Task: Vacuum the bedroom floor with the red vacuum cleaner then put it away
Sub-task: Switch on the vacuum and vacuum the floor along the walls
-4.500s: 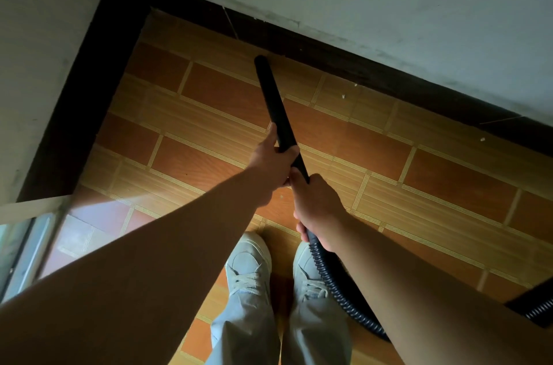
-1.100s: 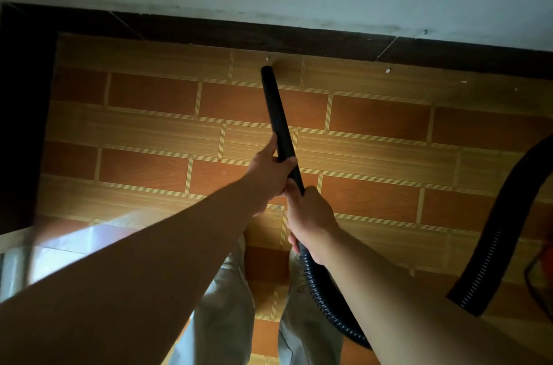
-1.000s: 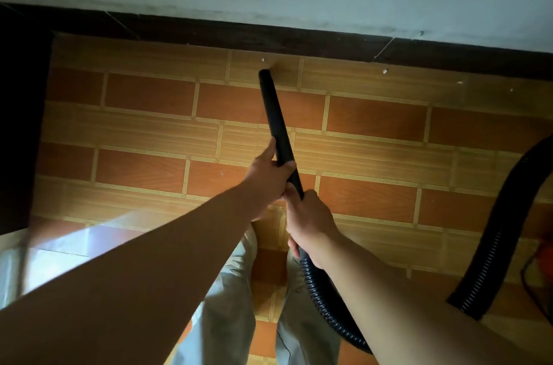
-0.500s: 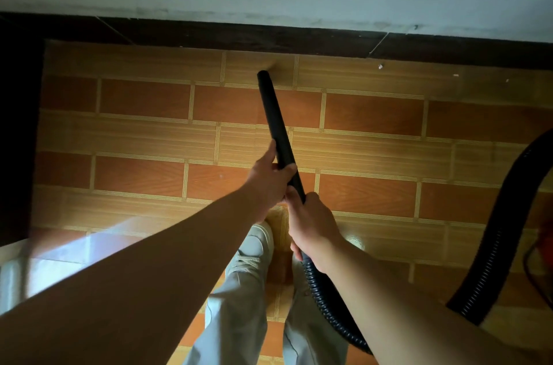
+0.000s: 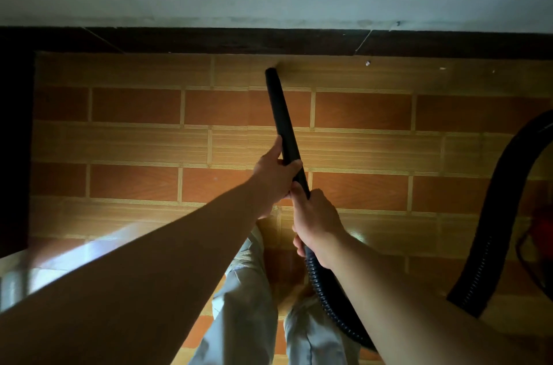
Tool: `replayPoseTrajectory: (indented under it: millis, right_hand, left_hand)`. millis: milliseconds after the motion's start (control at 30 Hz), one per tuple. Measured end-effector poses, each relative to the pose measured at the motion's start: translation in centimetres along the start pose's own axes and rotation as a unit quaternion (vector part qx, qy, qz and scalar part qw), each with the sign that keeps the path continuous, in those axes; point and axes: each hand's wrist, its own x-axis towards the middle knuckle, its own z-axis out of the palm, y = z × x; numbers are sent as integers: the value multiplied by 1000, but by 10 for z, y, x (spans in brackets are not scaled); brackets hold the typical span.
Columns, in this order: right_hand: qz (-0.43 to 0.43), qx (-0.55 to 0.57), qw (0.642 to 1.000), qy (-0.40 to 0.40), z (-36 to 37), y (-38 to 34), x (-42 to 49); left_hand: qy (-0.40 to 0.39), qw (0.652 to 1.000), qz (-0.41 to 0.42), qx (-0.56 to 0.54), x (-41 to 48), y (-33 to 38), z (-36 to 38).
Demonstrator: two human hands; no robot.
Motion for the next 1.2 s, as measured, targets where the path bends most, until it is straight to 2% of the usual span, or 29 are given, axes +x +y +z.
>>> replayPoseTrajectory:
  millis: [233,400,533,900,1200]
  right_hand:
    - [39,63,997,15,-23,20,-8]
    - [21,19,1000,7,-40,32,11]
    - [45,83,995,-22,-48,35,19]
    - [-9,49,999,-2,-76,33,33]
    - [23,125,991,-42,-84,71,5]
  left_hand:
    - [-37,999,-2,31,-5,-7,32]
    - [-24,998,-2,64,-1,-10,52]
    - [-12,998,14,64,4,-14,62]
    - [-2,998,27,48,17,-1,92]
    - [-50,996,13,73,-8,-24,108]
